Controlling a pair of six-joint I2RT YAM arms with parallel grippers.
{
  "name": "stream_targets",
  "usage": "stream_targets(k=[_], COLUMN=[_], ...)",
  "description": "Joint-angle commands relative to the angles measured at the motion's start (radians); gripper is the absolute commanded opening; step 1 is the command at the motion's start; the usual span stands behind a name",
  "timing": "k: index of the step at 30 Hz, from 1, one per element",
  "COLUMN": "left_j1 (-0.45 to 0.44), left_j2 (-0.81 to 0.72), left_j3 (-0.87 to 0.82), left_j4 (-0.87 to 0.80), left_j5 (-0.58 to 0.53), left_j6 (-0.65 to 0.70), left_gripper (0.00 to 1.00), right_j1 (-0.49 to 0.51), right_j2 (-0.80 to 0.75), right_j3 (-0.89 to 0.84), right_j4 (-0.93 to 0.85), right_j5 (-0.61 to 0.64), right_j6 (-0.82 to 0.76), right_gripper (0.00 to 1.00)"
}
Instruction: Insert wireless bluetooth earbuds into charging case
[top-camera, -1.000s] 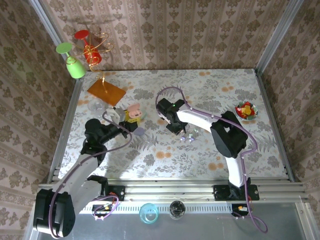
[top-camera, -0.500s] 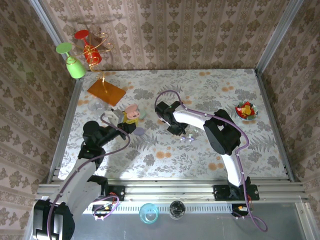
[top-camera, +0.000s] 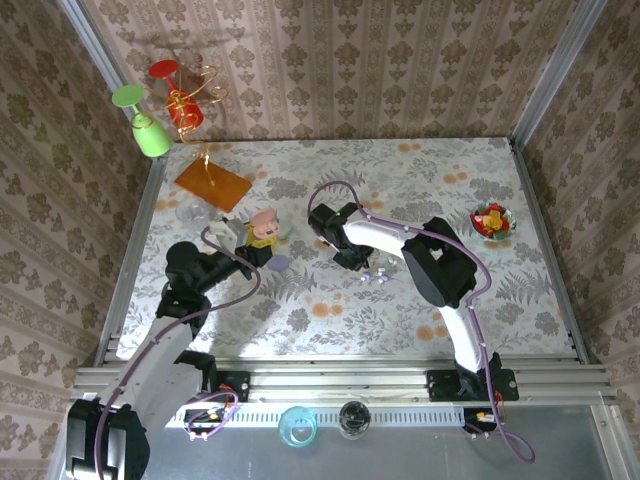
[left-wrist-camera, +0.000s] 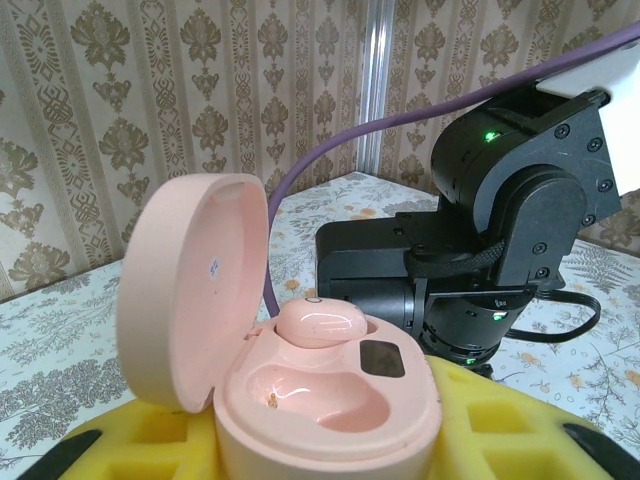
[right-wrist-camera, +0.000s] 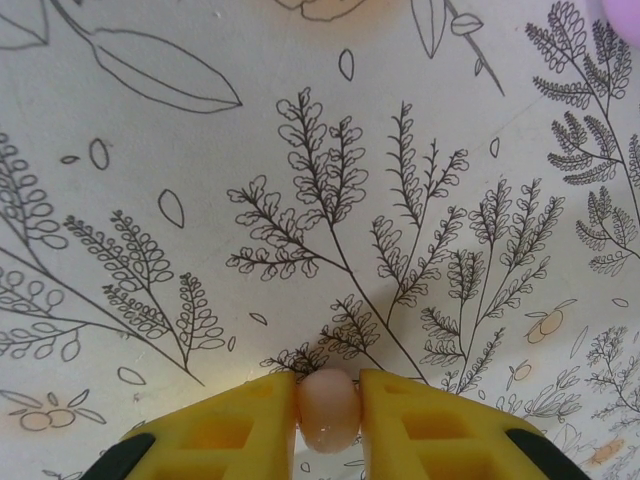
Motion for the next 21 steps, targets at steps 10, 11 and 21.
stream_targets(k=[10,11,21], left_j1=[-0.021,-0.026,-0.121], left_j2=[0.034,0.045,0.222], left_j3=[-0.028,-0.031,-0.027], left_j4=[0.074,0.094,0.358], left_j5=[-0.03,-0.03,-0.132], left_j6=[0.029,0.029,0.039], left_gripper=[0.26,0.26,0.25], right_j1=[-0.031,-0.045,-0.176], right_j2=[-0.109,-0.14,-0.493], right_j3=[-0.016,-0.032,-0.217], right_j4=[-0.009,0.002,0.203], right_j5=[-0.04,-0.069,-0.471], right_j6=[0.089,0.11,0.309], right_gripper=[0.19,0.19,0.19])
